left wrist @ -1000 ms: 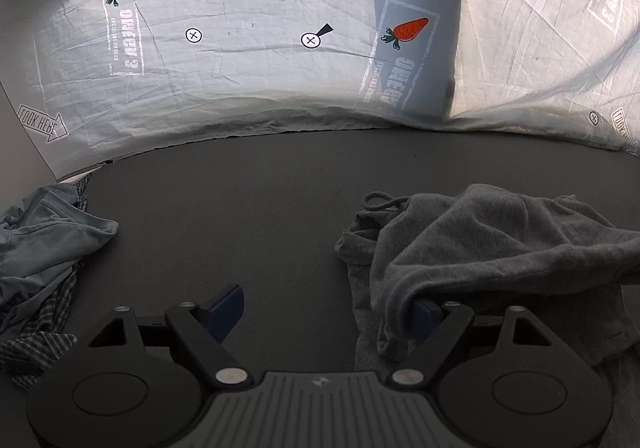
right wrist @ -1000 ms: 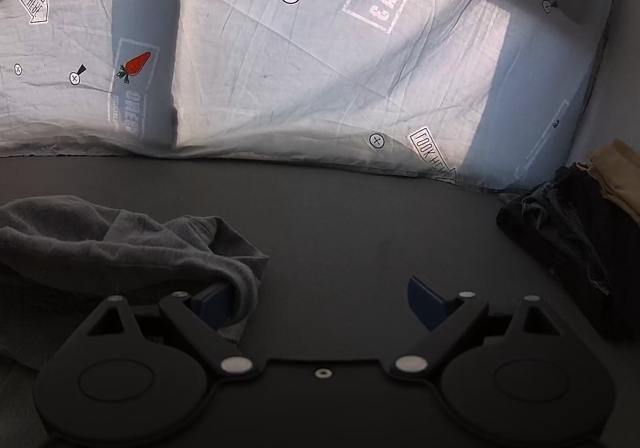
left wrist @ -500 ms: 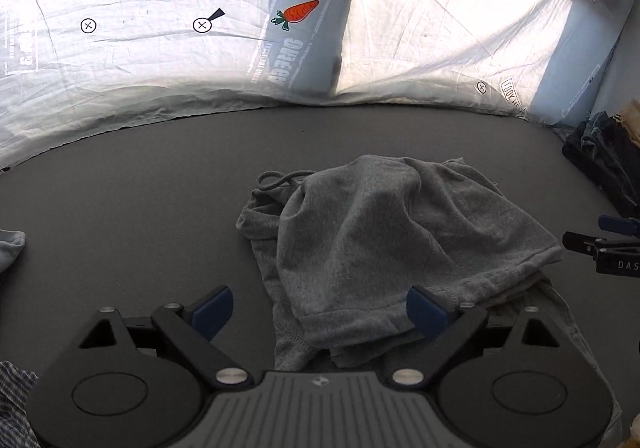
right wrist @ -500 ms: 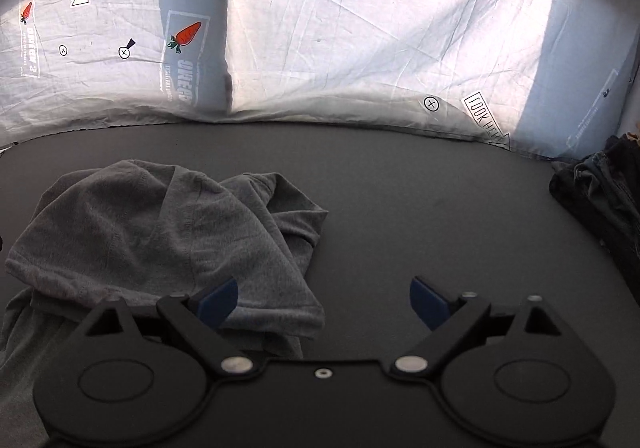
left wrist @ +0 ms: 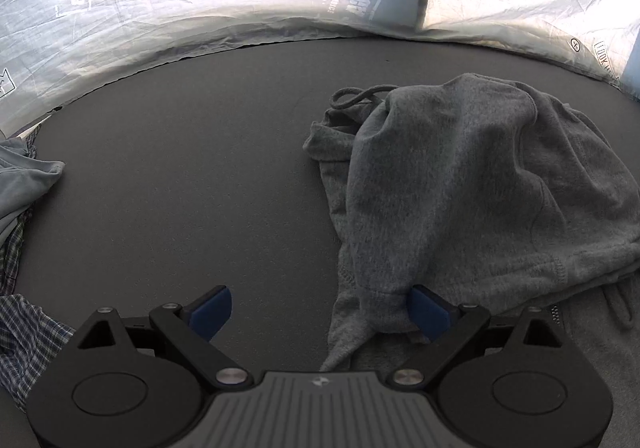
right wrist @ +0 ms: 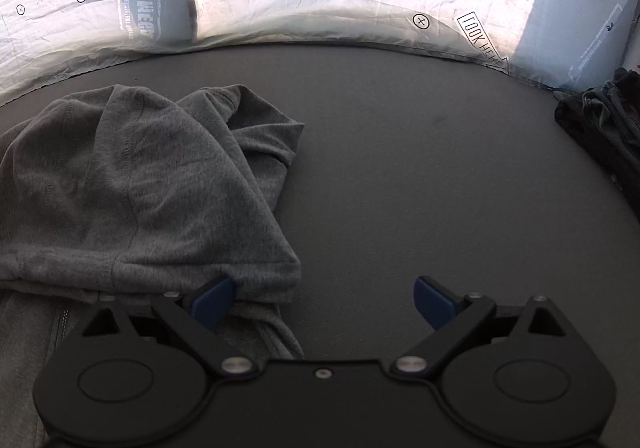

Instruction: Fold clothes

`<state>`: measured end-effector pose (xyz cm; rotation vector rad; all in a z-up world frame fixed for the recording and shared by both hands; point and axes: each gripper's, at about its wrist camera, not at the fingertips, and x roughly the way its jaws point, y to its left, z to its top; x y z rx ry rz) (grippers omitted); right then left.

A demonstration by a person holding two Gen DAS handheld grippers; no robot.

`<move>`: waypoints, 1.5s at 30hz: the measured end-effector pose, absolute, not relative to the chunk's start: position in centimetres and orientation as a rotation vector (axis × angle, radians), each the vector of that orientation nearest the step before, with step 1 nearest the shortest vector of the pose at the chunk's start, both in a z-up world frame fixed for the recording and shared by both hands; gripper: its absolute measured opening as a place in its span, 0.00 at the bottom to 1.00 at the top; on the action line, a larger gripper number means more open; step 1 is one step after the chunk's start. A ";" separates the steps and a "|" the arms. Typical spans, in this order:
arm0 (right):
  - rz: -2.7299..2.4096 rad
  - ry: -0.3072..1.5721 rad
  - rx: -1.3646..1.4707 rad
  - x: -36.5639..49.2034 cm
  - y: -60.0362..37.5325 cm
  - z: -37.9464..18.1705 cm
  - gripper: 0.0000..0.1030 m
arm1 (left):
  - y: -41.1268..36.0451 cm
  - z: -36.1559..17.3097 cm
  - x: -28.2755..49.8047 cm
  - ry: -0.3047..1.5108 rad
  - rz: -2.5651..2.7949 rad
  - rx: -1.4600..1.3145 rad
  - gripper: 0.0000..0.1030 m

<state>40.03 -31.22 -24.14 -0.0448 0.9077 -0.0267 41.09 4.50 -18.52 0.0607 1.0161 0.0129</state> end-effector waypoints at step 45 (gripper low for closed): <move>0.168 1.012 0.462 17.3 -38.9 -25.3 0.45 | 6.0 -19.5 16.7 1.127 -0.125 -0.088 0.84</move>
